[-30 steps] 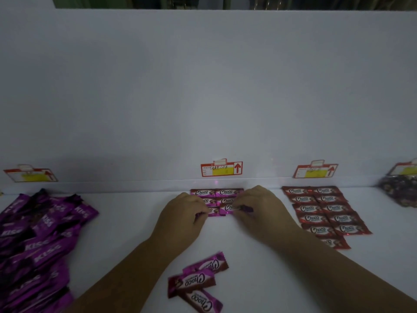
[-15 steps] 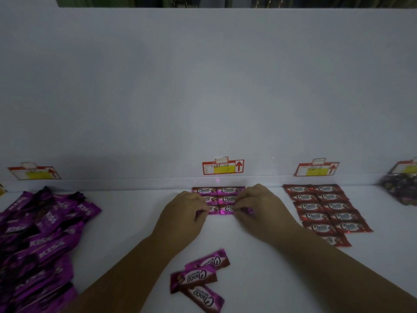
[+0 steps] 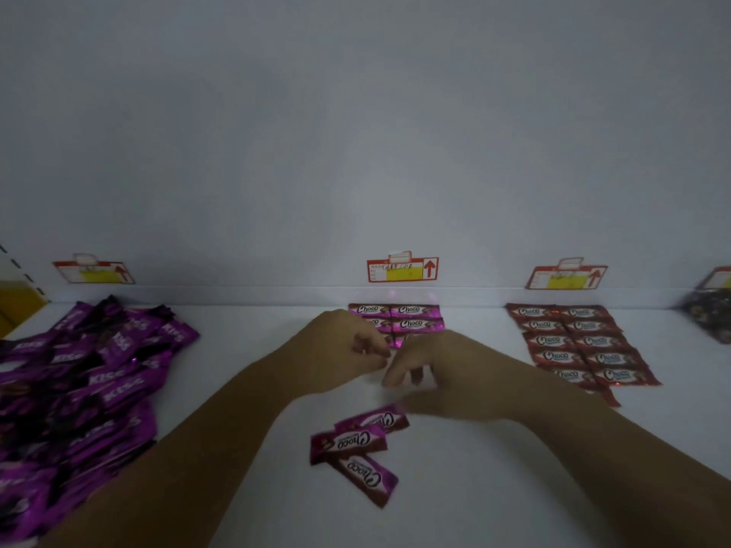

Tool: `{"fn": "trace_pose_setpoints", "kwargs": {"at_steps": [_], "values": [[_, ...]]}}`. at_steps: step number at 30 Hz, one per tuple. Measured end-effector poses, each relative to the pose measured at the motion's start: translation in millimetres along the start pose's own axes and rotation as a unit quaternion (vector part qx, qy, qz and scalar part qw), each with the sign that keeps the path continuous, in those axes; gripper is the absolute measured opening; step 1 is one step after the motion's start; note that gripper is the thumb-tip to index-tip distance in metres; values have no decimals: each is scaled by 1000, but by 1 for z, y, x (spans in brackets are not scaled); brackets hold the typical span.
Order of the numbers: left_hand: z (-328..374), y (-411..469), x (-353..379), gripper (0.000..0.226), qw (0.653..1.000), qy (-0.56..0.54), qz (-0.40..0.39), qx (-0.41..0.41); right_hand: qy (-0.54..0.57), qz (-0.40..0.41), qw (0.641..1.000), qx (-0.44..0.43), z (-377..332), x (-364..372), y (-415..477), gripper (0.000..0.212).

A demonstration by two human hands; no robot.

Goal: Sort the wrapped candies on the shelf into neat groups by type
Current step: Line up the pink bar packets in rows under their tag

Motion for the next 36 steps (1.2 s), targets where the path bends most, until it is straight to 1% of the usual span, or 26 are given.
{"fn": "trace_pose_setpoints", "kwargs": {"at_steps": [2,3,5,8,11,14,16,17,18,19,20,22,23,24,26,29,30,32,34,35,36], "values": [[2,-5,1,12,998,25,-59,-10,-29,-56,998,-18,-9,17,1,30],[2,-8,1,13,996,38,-78,-16,-32,-68,997,-18,-11,21,1,27],[-3,-14,2,17,993,55,-101,-34,-17,-62,998,2,-9,21,2,17],[-10,-23,8,23,990,48,-116,-56,40,-16,997,64,3,13,0,11],[-8,-27,12,21,992,24,-117,-51,68,37,994,77,4,5,1,13],[-10,-30,3,6,995,8,-90,-53,52,129,986,87,2,-10,2,12],[-17,-31,-10,12,995,-30,-62,-66,20,201,975,96,-1,-22,-1,13],[-23,-33,-16,13,994,-59,-53,-79,14,212,973,93,-3,-24,-2,12],[-30,-35,-22,15,991,-84,-45,-93,12,201,976,81,-8,-21,-1,10],[-36,-37,-26,18,989,-104,-40,-102,10,167,984,62,-14,-14,0,8],[-41,-39,-29,20,986,-118,-37,-109,3,118,992,42,-21,-1,2,13],[-50,-43,-31,19,985,-125,-29,-115,-45,16,999,-3,-34,29,5,41],[-54,-43,-32,19,985,-122,-22,-118,-74,-12,997,-27,-38,40,6,47],[-58,-44,-32,20,985,-118,-16,-123,-89,-18,995,-44,-41,46,7,45],[-63,-44,-33,22,985,-115,-8,-127,-74,-2,996,-48,-44,44,8,29],[-64,-45,-34,28,983,-130,-6,-133,5,17,1000,15,-36,37,7,5],[-64,-45,-35,29,981,-139,-6,-137,32,28,998,39,-31,35,6,7],[-64,-44,-36,30,977,-161,-6,-143,52,43,994,81,-22,30,5,16],[-63,-43,-36,31,974,-172,-7,-148,88,53,986,133,-7,22,2,14],[-62,-42,-36,31,974,-173,-5,-148,132,62,977,156,0,18,0,15],[-61,-42,-36,30,974,-173,1,-146,185,71,965,175,5,15,-3,24]]}}
Point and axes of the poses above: each hand's wrist, its own y-axis towards the middle knuckle, its own x-axis out of the palm, z = x × y, the point moved 8 cm from there along y, towards the middle knuckle, and after that the axes turned 11 degrees about -x, right-handed, at the moved point
